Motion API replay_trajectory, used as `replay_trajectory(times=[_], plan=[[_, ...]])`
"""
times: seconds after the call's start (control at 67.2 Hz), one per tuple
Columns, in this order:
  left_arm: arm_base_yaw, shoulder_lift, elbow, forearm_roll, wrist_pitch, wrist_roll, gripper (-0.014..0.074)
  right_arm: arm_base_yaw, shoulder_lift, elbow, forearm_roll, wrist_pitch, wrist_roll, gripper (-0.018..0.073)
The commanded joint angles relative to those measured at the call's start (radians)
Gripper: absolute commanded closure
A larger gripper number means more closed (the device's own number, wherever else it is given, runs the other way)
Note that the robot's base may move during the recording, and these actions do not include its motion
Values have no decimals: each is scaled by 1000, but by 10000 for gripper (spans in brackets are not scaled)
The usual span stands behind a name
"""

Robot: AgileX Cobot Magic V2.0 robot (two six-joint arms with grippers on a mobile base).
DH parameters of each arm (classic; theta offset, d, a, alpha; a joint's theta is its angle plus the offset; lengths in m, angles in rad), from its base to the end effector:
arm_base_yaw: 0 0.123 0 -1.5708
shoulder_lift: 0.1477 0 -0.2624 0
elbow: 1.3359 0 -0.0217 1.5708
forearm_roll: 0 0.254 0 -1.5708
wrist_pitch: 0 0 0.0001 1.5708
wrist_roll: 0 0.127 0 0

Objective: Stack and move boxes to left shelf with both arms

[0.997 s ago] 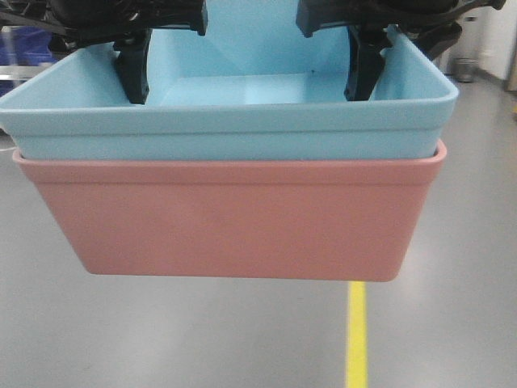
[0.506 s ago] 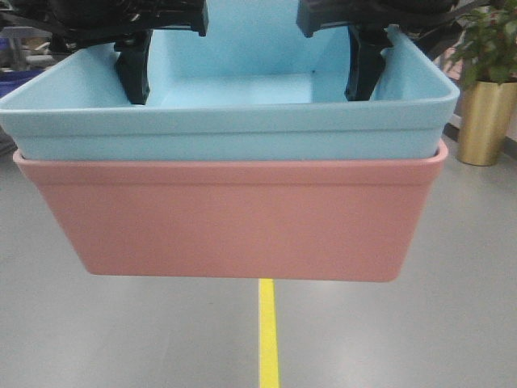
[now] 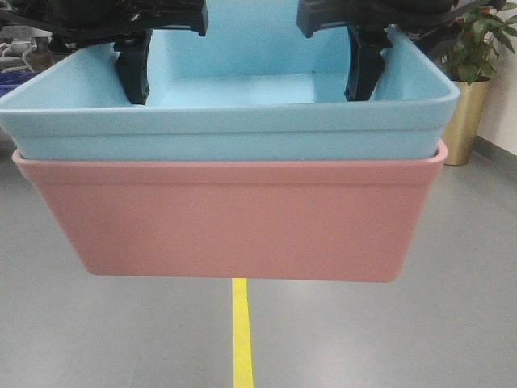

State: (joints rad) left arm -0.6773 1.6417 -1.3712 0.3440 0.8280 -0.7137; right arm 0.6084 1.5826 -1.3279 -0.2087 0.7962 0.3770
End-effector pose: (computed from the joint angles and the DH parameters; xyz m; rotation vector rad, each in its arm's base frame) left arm 0.3151 -0.2129 0.2519 0.1566 2.5082 -0.1501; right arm 0.3131 0.1951 0.2587 -0.4143 2.4808 0.1557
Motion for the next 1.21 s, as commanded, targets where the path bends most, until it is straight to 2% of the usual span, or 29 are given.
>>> replay_trajectory(times=[0.0, 1.191], plan=[[-47, -47, -53, -72, -274, -10, 599, 44, -47, -48, 156, -271, -11, 504], [-47, -47, -53, -72, -274, -10, 599, 43, -47, -48, 156, -271, -11, 504]])
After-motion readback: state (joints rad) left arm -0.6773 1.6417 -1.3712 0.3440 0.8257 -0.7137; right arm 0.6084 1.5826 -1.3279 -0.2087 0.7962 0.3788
